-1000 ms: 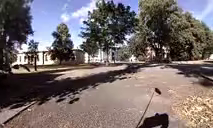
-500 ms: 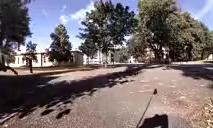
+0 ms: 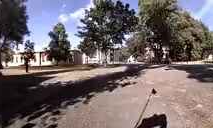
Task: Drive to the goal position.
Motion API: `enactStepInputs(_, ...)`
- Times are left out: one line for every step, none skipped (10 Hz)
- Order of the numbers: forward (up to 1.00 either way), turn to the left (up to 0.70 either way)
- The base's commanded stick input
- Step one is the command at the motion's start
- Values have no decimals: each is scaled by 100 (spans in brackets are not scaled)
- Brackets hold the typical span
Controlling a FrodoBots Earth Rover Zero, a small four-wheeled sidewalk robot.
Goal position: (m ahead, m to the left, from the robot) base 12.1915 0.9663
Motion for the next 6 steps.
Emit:
enactStepInputs(70, 0)
enactStepInputs(70, 0)
enactStepInputs(70, 0)
enactStepInputs(70, 0)
enactStepInputs(70, 0)
enactStepInputs(70, 0)
